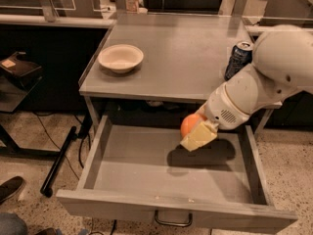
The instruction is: Place orange into top drawer
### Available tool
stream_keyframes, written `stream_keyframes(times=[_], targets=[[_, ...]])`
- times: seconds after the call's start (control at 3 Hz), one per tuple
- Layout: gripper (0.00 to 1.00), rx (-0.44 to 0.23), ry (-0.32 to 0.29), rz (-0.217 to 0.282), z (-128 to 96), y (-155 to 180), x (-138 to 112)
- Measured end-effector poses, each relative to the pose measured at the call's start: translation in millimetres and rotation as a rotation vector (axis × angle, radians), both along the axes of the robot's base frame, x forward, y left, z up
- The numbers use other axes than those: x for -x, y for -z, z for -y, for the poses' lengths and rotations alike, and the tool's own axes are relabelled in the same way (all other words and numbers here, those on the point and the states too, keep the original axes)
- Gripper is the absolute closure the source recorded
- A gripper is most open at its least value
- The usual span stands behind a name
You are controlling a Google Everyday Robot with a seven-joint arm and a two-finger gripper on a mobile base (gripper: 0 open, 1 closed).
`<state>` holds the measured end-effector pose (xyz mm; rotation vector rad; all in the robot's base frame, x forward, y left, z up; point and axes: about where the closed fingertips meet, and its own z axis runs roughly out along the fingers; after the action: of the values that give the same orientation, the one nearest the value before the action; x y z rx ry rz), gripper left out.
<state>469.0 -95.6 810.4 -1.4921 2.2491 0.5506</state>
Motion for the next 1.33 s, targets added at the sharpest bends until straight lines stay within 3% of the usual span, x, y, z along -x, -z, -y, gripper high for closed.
stream_keyframes(times=[0.33,1.0,1.33], targets=[[1.00,-0.050,-0.002,-0.120,-10,47,26],[1.00,-0.071,0.001,-0.146,-13,56,30],[1.00,-0.096,0.056,-0.195,-21,107,41]])
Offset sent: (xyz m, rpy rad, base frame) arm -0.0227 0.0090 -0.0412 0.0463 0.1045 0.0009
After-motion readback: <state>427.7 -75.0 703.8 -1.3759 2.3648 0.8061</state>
